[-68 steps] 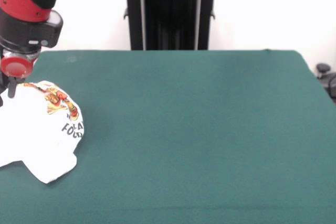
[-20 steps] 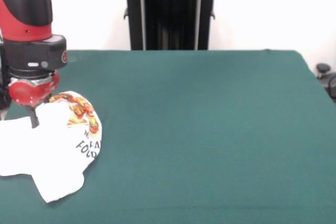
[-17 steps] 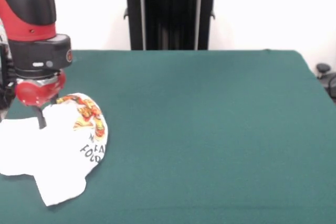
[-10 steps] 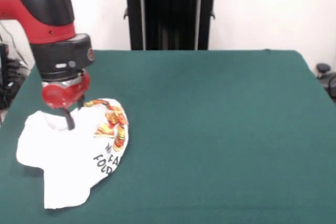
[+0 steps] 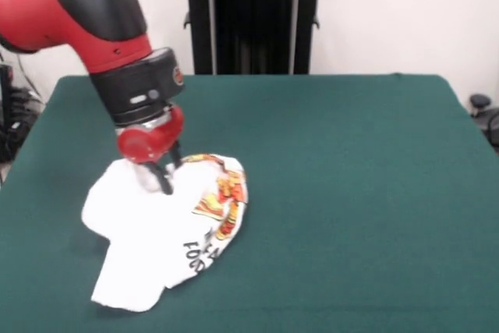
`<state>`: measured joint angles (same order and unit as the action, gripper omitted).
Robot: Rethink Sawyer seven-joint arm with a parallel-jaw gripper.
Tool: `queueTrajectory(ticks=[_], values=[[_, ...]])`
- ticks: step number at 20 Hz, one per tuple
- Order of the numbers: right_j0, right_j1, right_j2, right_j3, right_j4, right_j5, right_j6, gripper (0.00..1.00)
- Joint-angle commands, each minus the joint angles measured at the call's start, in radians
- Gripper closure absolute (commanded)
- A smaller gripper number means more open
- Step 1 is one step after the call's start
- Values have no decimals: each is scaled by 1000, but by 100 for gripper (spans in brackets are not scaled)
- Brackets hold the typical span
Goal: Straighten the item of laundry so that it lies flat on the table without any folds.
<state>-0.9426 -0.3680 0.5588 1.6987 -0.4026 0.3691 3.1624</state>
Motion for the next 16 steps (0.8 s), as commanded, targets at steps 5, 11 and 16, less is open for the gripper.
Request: queueTrajectory(ticks=[5, 11, 16], values=[[11, 52, 261, 210, 118, -9, -46, 0], [-38, 35, 370, 308, 223, -6, 14, 0], [-26, -17, 379, 332, 269, -15, 42, 0]])
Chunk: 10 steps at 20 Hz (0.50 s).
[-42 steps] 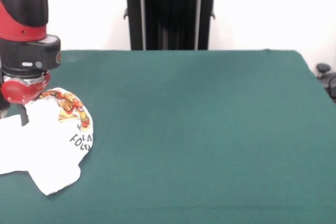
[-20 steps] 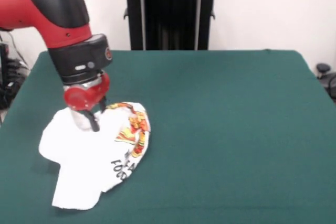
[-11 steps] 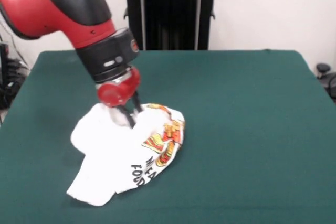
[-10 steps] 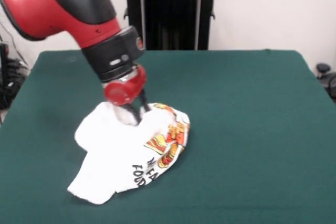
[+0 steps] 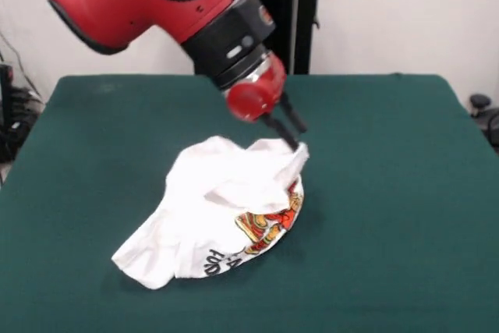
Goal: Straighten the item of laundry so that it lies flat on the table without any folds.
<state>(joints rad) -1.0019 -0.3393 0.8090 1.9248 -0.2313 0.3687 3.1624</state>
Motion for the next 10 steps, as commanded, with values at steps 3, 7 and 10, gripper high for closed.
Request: queueTrajectory(ticks=[3, 7, 10], values=[[142, -139, -75, -7, 18, -50, 37, 0], [311, -184, -372, -262, -56, 64, 53, 0], [335, -183, -425, -341, -49, 132, 18, 0]])
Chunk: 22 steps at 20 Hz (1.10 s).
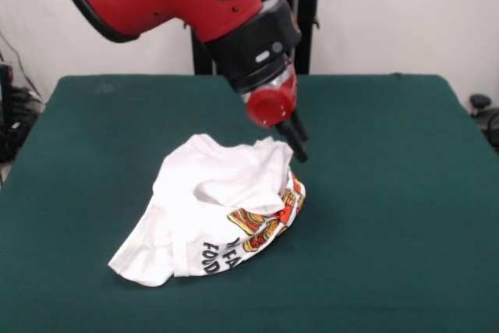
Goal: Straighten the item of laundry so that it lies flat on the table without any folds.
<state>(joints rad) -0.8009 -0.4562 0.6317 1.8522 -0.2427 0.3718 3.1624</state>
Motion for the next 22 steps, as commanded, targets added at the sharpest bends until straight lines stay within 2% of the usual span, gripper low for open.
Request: queueTrajectory(ticks=[1, 5, 8, 16, 19, 22], values=[[130, -67, -246, -276, -26, 140, 5, 0], [142, -87, -273, -320, -10, 177, -17, 0], [180, -77, -345, -402, -40, 211, -15, 0], [198, -66, -462, -485, -89, 334, -59, 0], [186, -14, -471, -537, -115, 358, -111, 0], [179, 52, -475, -593, -148, 326, -135, 0]])
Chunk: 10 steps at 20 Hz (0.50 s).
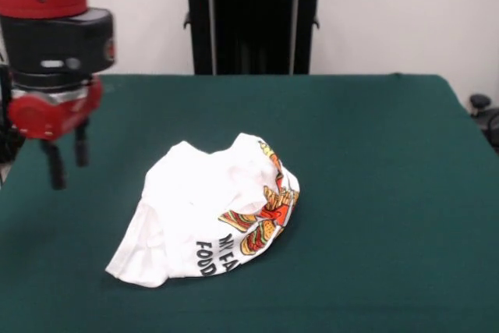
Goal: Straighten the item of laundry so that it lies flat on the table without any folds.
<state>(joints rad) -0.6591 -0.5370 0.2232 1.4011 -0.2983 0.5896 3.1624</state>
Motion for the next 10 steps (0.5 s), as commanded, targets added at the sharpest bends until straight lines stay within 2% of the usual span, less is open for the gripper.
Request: queueTrajectory(ticks=[1, 6, 10], values=[[30, 146, -61, -153, -98, 102, -147, 0], [10, 122, -34, -158, -94, 134, -189, 0], [-37, 89, 9, -173, -104, 186, -299, 0]])
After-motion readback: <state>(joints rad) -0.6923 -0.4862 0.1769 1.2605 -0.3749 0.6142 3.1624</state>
